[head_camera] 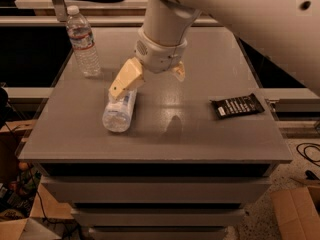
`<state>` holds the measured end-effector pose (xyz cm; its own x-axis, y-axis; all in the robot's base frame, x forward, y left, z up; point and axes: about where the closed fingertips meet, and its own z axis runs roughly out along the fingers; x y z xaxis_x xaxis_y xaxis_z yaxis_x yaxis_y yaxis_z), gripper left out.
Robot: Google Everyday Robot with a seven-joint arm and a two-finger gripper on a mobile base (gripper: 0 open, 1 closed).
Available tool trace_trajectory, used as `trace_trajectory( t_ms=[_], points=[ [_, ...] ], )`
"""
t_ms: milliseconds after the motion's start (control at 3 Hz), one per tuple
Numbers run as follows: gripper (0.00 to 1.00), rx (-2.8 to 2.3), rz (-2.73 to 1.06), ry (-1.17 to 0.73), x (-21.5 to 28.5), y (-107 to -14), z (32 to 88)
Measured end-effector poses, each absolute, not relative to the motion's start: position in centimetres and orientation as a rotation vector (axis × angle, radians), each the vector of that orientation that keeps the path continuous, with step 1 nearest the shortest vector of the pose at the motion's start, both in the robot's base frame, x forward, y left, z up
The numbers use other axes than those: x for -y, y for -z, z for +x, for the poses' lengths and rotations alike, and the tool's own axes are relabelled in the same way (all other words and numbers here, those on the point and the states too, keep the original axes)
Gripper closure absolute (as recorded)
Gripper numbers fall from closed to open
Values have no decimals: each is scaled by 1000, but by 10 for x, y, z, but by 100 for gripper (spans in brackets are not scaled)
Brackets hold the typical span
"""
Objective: Pick blue plastic bottle
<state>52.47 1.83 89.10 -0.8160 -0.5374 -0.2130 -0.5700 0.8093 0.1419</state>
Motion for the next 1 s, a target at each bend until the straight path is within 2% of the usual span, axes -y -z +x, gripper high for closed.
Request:
trace_trajectory(
  t_ms=[1000],
  points=[
    [0, -2911, -620, -221, -79, -884, 536]
  ],
)
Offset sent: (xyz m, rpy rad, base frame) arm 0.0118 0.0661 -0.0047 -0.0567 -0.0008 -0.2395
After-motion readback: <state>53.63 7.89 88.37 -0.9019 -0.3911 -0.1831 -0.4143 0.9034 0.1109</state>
